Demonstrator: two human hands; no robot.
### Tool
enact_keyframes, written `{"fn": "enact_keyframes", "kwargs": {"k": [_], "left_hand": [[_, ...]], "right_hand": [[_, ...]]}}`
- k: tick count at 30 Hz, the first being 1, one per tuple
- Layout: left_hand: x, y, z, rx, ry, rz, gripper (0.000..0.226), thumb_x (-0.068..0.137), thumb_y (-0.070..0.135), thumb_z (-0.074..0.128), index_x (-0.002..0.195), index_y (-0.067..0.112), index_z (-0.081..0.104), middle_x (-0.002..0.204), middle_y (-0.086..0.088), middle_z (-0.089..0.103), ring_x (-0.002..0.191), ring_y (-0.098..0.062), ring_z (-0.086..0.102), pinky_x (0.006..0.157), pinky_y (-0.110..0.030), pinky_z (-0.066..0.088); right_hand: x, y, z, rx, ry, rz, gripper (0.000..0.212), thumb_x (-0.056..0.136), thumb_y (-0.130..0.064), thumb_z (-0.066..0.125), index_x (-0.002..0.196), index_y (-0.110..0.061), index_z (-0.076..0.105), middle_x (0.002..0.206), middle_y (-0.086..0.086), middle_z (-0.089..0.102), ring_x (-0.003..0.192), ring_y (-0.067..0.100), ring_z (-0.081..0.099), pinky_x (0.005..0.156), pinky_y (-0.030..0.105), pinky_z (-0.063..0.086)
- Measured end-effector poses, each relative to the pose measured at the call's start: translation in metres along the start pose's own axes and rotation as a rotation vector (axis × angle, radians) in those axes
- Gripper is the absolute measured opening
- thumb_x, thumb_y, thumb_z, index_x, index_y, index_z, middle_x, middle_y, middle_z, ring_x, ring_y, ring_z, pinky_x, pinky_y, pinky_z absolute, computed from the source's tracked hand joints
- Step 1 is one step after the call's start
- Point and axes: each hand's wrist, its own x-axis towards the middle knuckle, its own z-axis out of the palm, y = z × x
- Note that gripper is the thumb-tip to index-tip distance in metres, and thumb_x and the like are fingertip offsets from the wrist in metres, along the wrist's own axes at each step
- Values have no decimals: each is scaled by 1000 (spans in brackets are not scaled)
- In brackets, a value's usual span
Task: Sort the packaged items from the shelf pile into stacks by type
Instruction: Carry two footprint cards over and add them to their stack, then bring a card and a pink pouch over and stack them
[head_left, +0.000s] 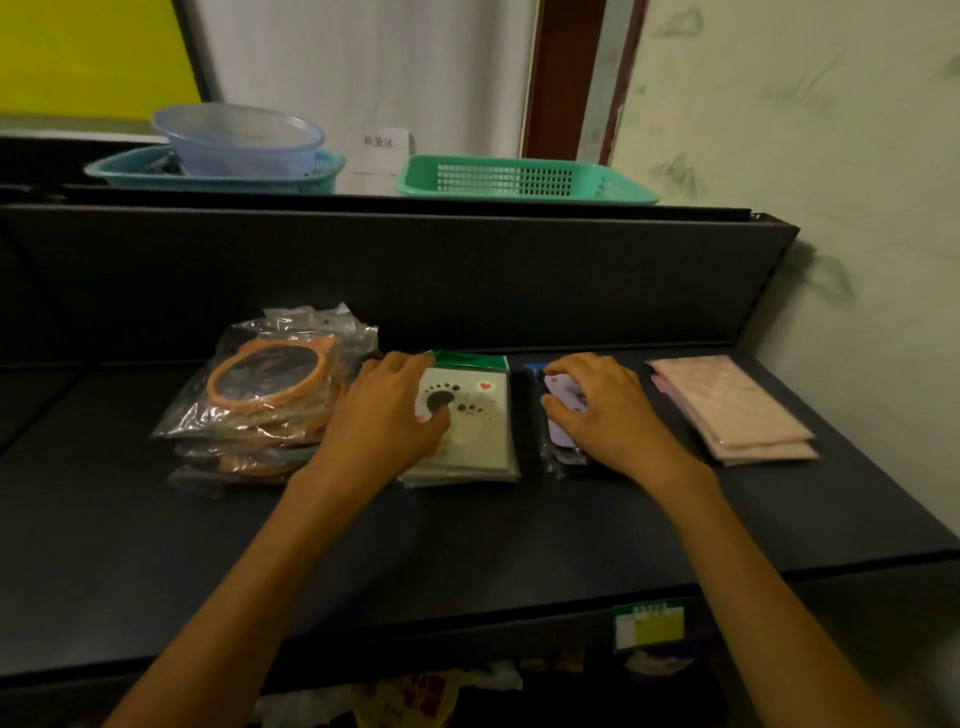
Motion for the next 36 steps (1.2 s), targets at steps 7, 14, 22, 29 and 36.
{"fn": "enact_keyframes", "kwargs": {"k": [7,14,22,29,36], "left_hand": [[-36,-2,-29,257,57,76,65,81,50,58,137,19,42,134,-5,49,128,-25,36,104,-44,33],[-74,-23,-74,208,159,74,58,82,41,63,133,17,47,135,-6,49,127,-25,40,103,-45,35],[-164,-125,-140,317,100,-86,64,83,49,56,139,23,39,140,-2,44,128,-24,35,99,-42,34],[-250,-236,-193,329,20,-198,65,86,50,52,143,24,31,142,0,41,129,-25,33,99,-43,35],[-312,-329,-244,332,45,-319,66,86,52,51,142,24,33,140,1,42,128,-24,34,98,-42,37]], "right_hand": [[-3,-20,11,-55,-20,-78,43,87,-41,58,126,-24,53,131,-1,53,122,17,44,106,37,30],[-4,-75,10,-91,32,-167,42,87,-41,58,125,-22,53,127,-1,55,118,18,46,101,32,27],[-29,-212,54,-23,45,-254,38,85,-36,62,120,-21,56,121,1,58,115,20,49,99,34,31],[-51,-340,120,9,-58,-345,38,88,-37,58,123,-20,55,123,-1,57,117,16,48,101,33,31],[-34,-446,180,11,-140,-424,39,90,-40,55,126,-22,52,129,-3,53,122,16,43,105,32,23]]}}
